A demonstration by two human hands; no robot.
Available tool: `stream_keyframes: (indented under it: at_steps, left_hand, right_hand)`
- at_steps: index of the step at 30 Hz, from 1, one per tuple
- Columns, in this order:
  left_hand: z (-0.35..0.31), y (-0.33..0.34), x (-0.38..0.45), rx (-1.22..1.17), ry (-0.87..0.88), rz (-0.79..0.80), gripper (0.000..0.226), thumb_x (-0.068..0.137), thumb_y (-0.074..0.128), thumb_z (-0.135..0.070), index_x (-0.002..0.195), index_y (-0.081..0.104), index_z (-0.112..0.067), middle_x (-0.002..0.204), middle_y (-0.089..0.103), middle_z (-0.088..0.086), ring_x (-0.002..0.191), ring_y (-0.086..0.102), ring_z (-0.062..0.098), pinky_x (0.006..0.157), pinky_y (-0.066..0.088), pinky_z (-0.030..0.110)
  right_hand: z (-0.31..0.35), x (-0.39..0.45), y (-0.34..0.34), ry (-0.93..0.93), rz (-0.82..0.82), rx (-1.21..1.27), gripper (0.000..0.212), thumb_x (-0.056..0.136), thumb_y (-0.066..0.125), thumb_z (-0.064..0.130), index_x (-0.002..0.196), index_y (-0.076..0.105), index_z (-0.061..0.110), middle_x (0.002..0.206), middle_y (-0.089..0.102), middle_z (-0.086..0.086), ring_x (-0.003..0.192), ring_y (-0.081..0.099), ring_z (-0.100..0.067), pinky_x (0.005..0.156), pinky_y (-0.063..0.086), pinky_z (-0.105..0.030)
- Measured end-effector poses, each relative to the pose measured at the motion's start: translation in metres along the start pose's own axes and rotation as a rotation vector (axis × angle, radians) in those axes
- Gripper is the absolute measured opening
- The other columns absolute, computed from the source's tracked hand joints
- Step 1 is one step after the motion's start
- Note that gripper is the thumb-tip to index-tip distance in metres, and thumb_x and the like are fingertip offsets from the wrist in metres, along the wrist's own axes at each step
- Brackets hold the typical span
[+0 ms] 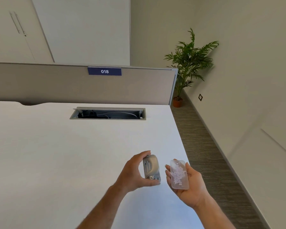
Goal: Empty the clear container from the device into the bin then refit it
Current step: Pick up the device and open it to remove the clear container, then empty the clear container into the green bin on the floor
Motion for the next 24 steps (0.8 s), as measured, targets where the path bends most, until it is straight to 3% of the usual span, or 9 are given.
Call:
stream_keyframes:
  at_steps: [7,15,24]
  left_hand:
    - [0.047,0.033,-0.017,0.022,-0.142,0.122,0.115,0.051,0.09,-0.062,0.148,0.035,-0.034,0.144,0.042,-0.024,0.132,0.043,0.0,0.106,0.034,0.015]
    - [0.067,0.053,-0.024,-0.037,-0.188,0.223,0.117,0.054,0.094,-0.055,0.15,0.033,-0.029,0.148,0.044,-0.014,0.135,0.044,0.008,0.115,0.039,0.03]
    - [0.071,0.057,-0.022,-0.022,-0.204,0.25,0.125,0.048,0.092,-0.064,0.152,0.03,-0.03,0.151,0.04,-0.01,0.138,0.041,0.01,0.118,0.036,0.034]
  right_hand:
    - [-0.007,0.001,-0.017,0.005,-0.024,0.021,0.052,0.103,0.043,0.046,0.137,0.063,0.011,0.112,0.075,-0.024,0.091,0.071,-0.036,0.063,0.065,-0.044]
    - [-0.01,0.001,-0.03,-0.012,-0.049,0.014,0.051,0.103,0.043,0.046,0.132,0.066,0.012,0.113,0.075,-0.024,0.085,0.074,-0.036,0.064,0.064,-0.044]
    - [-0.013,-0.002,-0.04,-0.046,-0.056,0.011,0.051,0.102,0.044,0.048,0.128,0.069,0.011,0.116,0.076,-0.024,0.083,0.076,-0.036,0.065,0.065,-0.044]
Point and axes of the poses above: each hand's wrist, its own x-axis towards the middle knuckle, its own y-axis out of the palm, z = x × y, the point moved 2 cm from there along x, towards the middle knuckle
